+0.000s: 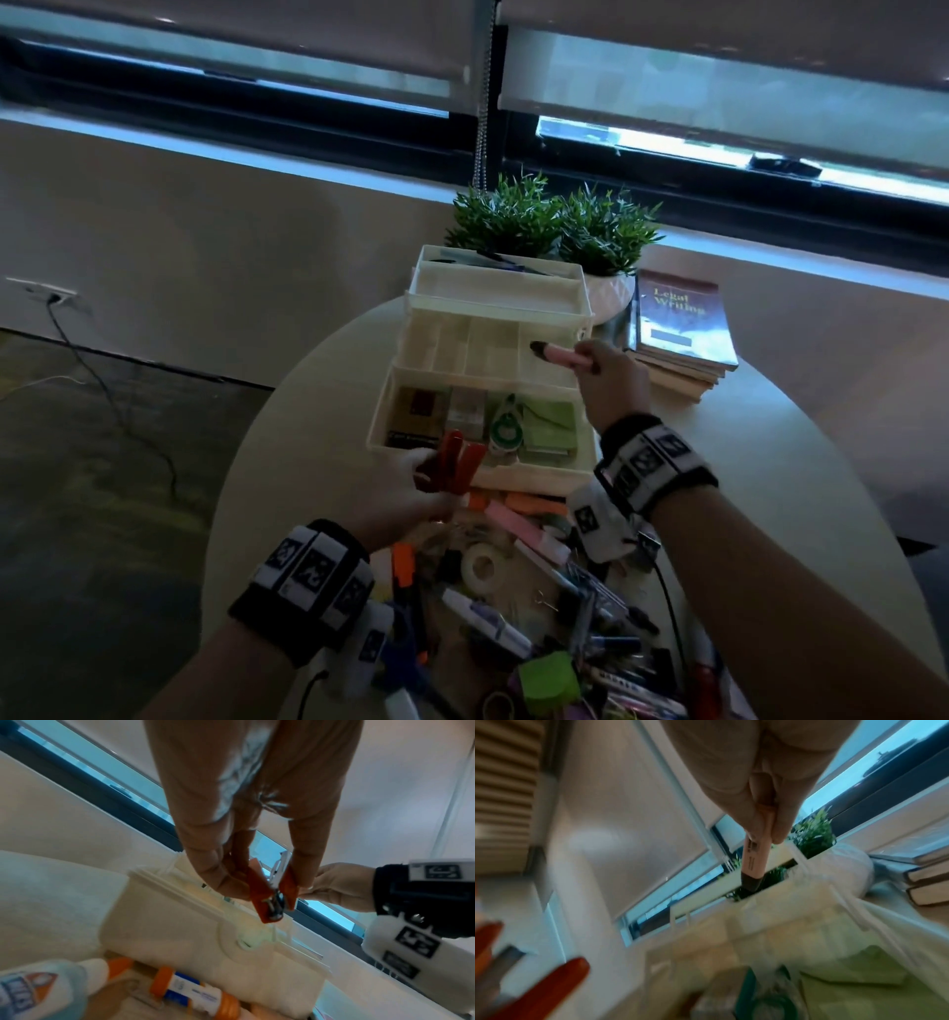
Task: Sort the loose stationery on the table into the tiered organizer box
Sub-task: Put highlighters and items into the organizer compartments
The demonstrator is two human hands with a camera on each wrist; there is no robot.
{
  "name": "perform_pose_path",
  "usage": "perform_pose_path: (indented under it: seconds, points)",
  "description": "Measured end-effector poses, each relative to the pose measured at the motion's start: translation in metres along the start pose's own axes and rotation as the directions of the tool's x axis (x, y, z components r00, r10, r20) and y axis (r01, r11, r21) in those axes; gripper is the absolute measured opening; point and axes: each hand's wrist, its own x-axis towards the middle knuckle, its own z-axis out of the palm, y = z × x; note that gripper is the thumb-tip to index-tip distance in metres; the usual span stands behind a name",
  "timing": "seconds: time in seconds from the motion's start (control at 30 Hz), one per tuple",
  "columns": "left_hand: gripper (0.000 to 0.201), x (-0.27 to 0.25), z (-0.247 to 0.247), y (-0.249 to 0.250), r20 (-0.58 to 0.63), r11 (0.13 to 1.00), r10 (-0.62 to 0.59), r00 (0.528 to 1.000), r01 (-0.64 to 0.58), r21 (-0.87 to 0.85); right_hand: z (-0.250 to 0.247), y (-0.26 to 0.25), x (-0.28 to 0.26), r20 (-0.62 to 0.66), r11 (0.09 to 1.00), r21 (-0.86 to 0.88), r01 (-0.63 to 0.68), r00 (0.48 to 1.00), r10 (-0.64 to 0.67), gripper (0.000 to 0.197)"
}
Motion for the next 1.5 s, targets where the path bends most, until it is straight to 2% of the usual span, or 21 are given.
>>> perform_pose_path:
  seconds: [0.1, 0.17, 0.27, 0.4, 0.53, 0.63, 0.7, 0.8, 0.87, 0.93, 1.0, 1.07, 1.17, 1.2, 1.27, 1.37, 1.43, 1.5]
  points:
    - [0.036, 0.002, -0.030, -0.004, -0.068, 0.988, -0.008, 0.998, 0.018, 0.152, 0.023, -0.012, 0.009, 0.132, 0.978, -0.201, 0.048, 0.991, -0.022, 0.038]
    - [0.031, 0.008, -0.055, -0.007, -0.105, 0.970, 0.009, 0.994, 0.016, 0.243, 0.034, -0.013, 0.012, 0.196, 0.956, -0.274, 0.108, 0.979, -0.054, 0.045]
    - [0.028, 0.022, -0.081, -0.005, -0.090, 0.940, 0.036, 0.995, -0.003, 0.342, 0.047, -0.009, 0.016, 0.277, 0.921, -0.349, 0.171, 0.958, -0.073, 0.047]
    - [0.031, 0.049, -0.092, 0.010, 0.021, 0.888, 0.055, 0.998, -0.059, 0.456, 0.049, -0.012, 0.018, 0.381, 0.938, -0.330, 0.104, 0.924, 0.031, 0.044]
    - [0.024, 0.072, -0.077, 0.025, 0.165, 0.806, 0.009, 0.986, -0.105, 0.583, 0.029, -0.011, 0.002, 0.349, 0.974, -0.223, 0.038, 0.936, 0.043, 0.042]
    - [0.029, 0.092, -0.056, 0.030, 0.275, 0.700, -0.053, 0.960, -0.161, 0.696, 0.003, 0.000, -0.030, 0.267, 0.987, -0.149, 0.066, 0.963, -0.024, 0.038]
    - [0.025, 0.106, -0.043, 0.028, 0.315, 0.600, -0.146, 0.938, -0.170, 0.782, -0.011, 0.015, -0.055, 0.224, 0.993, -0.110, 0.050, 0.974, -0.024, 0.030]
    - [0.022, 0.119, -0.033, 0.022, 0.309, 0.425, -0.274, 0.911, -0.174, 0.889, -0.029, 0.042, -0.092, 0.159, 0.998, -0.068, -0.010, 0.987, 0.020, 0.018]
    - [0.028, 0.122, -0.032, 0.019, 0.295, 0.325, -0.344, 0.891, -0.182, 0.928, -0.038, 0.062, -0.113, 0.114, 0.995, -0.089, -0.041, 0.992, 0.051, 0.014]
    - [0.032, 0.126, -0.032, 0.015, 0.281, 0.254, -0.365, 0.888, -0.195, 0.947, -0.047, 0.080, -0.131, 0.103, 0.987, -0.126, -0.099, 0.988, 0.113, 0.014]
    - [0.028, 0.126, -0.029, 0.015, 0.293, 0.193, -0.342, 0.893, -0.238, 0.952, -0.056, 0.095, -0.143, 0.098, 0.978, -0.138, -0.154, 0.981, 0.168, 0.017]
    - [0.025, 0.126, -0.028, 0.013, 0.315, 0.152, -0.338, 0.887, -0.279, 0.948, -0.064, 0.108, -0.151, 0.103, 0.958, -0.171, -0.230, 0.963, 0.249, 0.019]
    - [0.031, 0.127, -0.027, 0.007, 0.382, 0.205, -0.243, 0.892, -0.337, 0.919, -0.074, 0.135, -0.160, 0.113, 0.889, -0.265, -0.374, 0.903, 0.414, 0.009]
    - [0.033, 0.126, -0.027, 0.008, 0.389, 0.216, -0.249, 0.887, -0.340, 0.915, -0.076, 0.145, -0.163, 0.128, 0.855, -0.302, -0.422, 0.871, 0.475, 0.006]
    - [0.034, 0.127, -0.027, 0.005, 0.388, 0.234, -0.244, 0.889, -0.334, 0.913, -0.076, 0.162, -0.168, 0.187, 0.792, -0.382, -0.477, 0.799, 0.572, 0.025]
    - [0.035, 0.125, -0.029, 0.009, 0.399, 0.181, -0.217, 0.891, -0.365, 0.913, -0.066, 0.174, -0.172, 0.267, 0.744, -0.370, -0.556, 0.704, 0.658, 0.048]
    - [0.036, 0.119, -0.029, 0.017, 0.362, 0.214, -0.223, 0.905, -0.317, 0.924, -0.056, 0.180, -0.174, 0.281, 0.723, -0.350, -0.595, 0.670, 0.687, 0.057]
    - [0.036, 0.110, -0.025, 0.026, 0.318, 0.252, -0.206, 0.925, -0.264, 0.931, -0.048, 0.185, -0.176, 0.271, 0.723, -0.330, -0.606, 0.673, 0.688, 0.062]
